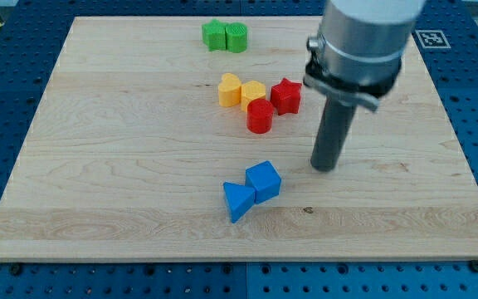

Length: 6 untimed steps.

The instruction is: Slide blue triangle slightly up and left a bit

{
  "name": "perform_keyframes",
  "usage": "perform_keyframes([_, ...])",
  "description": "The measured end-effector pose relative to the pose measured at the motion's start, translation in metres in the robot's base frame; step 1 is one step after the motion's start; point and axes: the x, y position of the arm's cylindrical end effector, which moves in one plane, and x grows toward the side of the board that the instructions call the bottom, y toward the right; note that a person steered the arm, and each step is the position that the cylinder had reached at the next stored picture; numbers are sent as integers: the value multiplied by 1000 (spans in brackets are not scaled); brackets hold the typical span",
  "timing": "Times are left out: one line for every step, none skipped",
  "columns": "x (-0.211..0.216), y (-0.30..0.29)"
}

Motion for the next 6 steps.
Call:
perform_keyframes([47, -8])
perform_keyframes([60, -44])
perform_keyframes([55, -82])
perform_keyframes([43, -115])
perform_keyframes([27, -119])
perform_keyframes([43, -119])
